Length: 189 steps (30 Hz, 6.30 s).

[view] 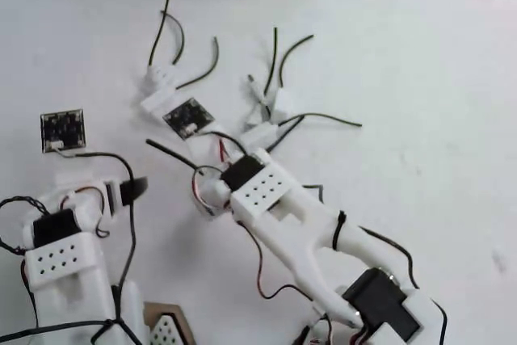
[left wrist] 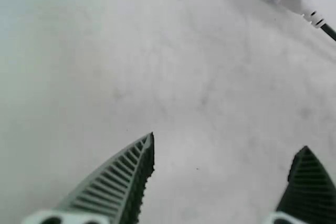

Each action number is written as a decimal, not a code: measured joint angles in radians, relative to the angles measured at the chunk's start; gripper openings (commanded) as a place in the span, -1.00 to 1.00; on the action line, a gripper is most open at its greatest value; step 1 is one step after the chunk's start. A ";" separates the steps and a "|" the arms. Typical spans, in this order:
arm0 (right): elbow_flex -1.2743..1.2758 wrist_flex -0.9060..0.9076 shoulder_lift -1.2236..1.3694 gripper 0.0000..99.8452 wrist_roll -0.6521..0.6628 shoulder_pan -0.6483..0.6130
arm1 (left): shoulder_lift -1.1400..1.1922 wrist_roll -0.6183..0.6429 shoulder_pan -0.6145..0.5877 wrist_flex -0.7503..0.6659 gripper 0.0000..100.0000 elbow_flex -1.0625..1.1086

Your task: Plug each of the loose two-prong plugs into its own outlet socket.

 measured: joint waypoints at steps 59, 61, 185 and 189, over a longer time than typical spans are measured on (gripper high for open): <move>0.037 -0.041 0.152 -0.38 0.095 -0.037 | 0.000 -0.031 0.046 0.000 -0.22 0.002; 0.014 -0.031 0.184 -0.38 0.095 -0.035 | 0.000 -0.031 0.046 0.000 -0.23 0.002; -0.528 -0.367 0.647 -0.51 0.233 0.342 | -0.002 -0.034 0.046 -0.028 -0.23 0.029; -0.591 -0.301 0.654 -0.51 0.233 0.342 | -0.002 -0.034 0.046 -0.028 -0.23 0.029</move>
